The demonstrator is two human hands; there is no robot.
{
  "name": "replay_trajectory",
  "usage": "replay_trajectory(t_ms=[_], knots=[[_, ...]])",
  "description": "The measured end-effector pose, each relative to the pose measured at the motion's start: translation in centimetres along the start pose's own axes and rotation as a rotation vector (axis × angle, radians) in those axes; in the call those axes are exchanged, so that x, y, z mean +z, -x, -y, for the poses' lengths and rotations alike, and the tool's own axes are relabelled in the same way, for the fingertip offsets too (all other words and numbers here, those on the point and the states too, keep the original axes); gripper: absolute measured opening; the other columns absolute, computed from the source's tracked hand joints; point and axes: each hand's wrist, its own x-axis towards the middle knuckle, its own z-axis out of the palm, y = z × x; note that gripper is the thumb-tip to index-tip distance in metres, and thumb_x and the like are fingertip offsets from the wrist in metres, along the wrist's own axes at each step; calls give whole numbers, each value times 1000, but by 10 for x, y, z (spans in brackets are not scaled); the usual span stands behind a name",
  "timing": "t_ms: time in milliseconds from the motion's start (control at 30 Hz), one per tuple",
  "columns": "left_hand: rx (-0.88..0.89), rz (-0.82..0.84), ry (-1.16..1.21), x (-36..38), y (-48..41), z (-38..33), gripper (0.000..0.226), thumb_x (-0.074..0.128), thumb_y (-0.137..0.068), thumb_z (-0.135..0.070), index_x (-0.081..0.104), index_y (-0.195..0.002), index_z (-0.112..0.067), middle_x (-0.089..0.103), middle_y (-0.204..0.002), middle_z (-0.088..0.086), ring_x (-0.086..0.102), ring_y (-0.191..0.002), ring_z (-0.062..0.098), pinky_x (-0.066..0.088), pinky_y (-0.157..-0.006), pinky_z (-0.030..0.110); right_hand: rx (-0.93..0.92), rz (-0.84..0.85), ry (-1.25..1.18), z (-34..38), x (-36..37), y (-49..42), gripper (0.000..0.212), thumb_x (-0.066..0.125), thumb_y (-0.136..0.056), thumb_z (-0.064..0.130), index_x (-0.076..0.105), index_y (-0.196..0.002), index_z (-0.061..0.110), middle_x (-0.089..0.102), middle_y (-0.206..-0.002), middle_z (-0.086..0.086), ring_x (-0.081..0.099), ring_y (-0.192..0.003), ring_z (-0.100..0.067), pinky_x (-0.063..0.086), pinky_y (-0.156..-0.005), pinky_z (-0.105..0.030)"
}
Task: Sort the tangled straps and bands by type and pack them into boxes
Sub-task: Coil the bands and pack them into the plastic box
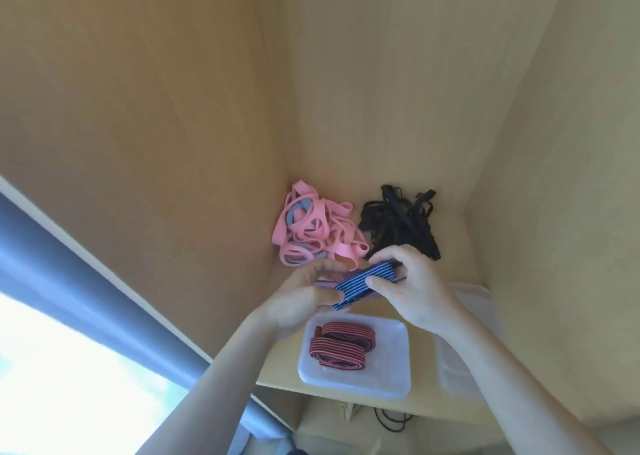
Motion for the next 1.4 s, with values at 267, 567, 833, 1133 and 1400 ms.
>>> replay_trajectory(t_ms=[267,567,833,1133,1400], knots=[[-22,-155,-143,10,26,37,17,52,-96,8,62,-102,-5,58,-104,9,69,-89,20,62,-78,31,88,30,19,-28,34,47,15,79,-84,31,66,-92,29,66,-97,6,64,-79,-16,53,-78,-36],[-17,-217,-301,-8,54,59,14,62,-96,-7,72,-101,-16,72,-101,6,72,-91,22,59,-88,46,115,222,-36,-41,53,73,28,67,-90,10,69,-107,33,70,-96,18,70,-82,-13,57,-83,-39],[-21,-176,-439,-9,61,58,16,59,-98,-9,72,-105,-16,71,-99,-3,70,-87,16,58,-73,23,96,262,46,-43,57,82,18,68,-85,28,62,-97,41,68,-98,26,68,-79,-4,55,-75,-29],[15,-175,-598,-8,63,57,16,60,-97,-12,73,-106,-18,67,-104,-7,68,-80,7,58,-70,26,97,253,87,-48,59,83,14,70,-88,26,66,-99,34,64,-96,18,65,-84,-4,54,-78,-28],[14,-177,-738,-8,67,58,18,67,-91,-13,72,-101,-27,70,-99,-18,64,-87,-6,49,-78,15,6,267,233,-42,61,88,20,67,-89,28,52,-98,37,51,-103,23,59,-79,-9,50,-72,-28]])
